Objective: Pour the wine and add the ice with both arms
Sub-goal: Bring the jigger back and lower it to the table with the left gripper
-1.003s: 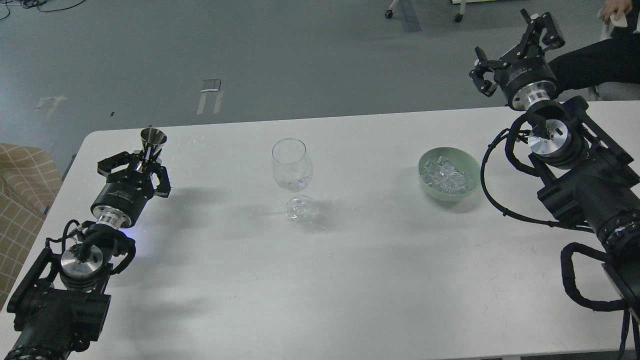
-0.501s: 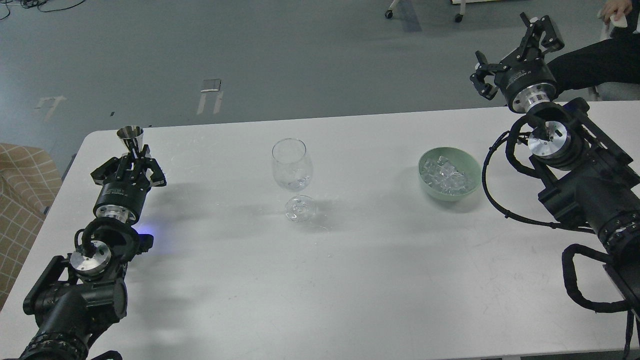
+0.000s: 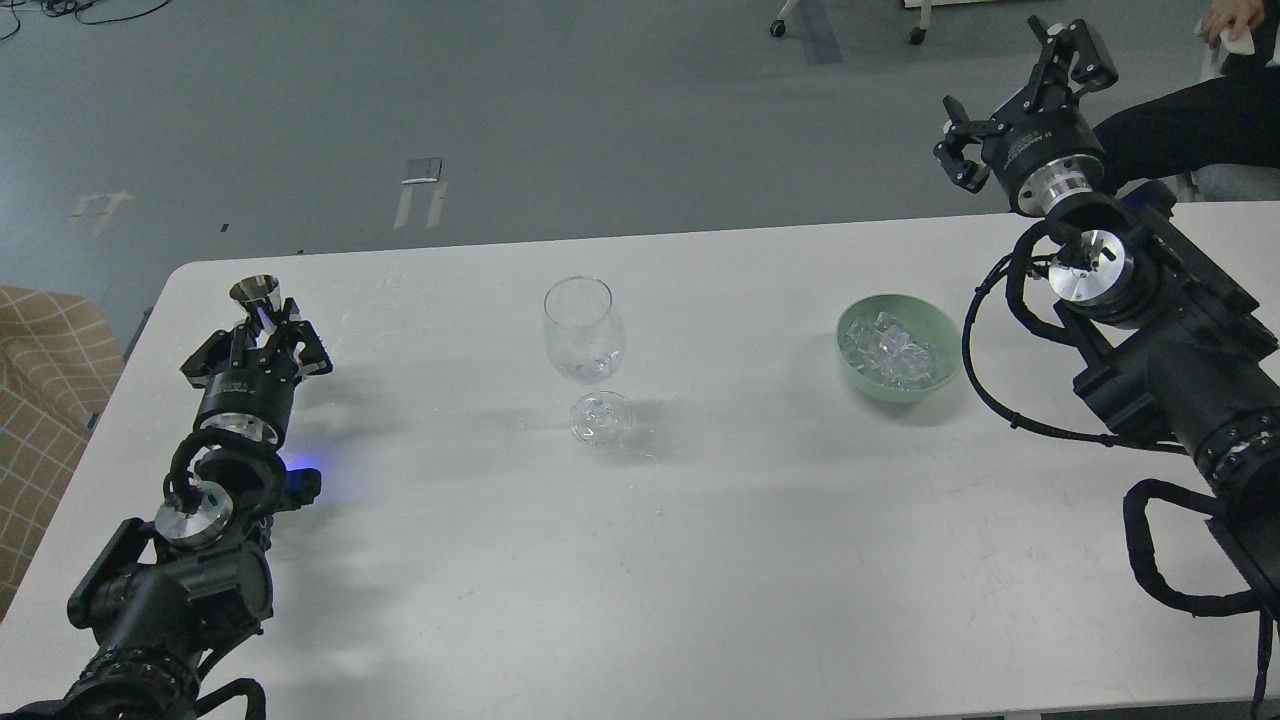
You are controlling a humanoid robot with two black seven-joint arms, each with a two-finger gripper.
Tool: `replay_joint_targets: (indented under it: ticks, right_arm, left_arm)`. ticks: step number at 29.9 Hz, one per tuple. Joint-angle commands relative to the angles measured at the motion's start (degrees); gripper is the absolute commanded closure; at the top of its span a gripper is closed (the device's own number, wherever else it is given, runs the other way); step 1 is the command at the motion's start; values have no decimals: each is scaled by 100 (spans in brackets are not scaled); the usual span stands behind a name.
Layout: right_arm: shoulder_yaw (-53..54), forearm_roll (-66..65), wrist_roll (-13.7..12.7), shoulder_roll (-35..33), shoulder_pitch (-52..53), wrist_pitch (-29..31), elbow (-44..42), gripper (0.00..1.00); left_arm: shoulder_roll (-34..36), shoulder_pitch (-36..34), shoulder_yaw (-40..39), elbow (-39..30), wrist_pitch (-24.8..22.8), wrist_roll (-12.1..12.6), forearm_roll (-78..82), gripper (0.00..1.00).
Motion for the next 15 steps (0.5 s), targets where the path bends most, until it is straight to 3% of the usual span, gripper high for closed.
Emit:
replay_joint_targets:
  ticks: [1, 7, 15]
  right_arm:
    - [0, 0, 7, 0, -7, -15, 9, 0]
    - [0, 0, -2, -17, -7, -15, 9, 0]
    - [0, 0, -2, -9, -24, -15, 9, 0]
  left_arm:
    - [6, -8, 5, 12, 17, 3, 13, 60]
    - [-11, -35, 40, 30, 43, -5, 30, 59]
    - [-11, -44, 31, 74, 166, -5, 39, 45]
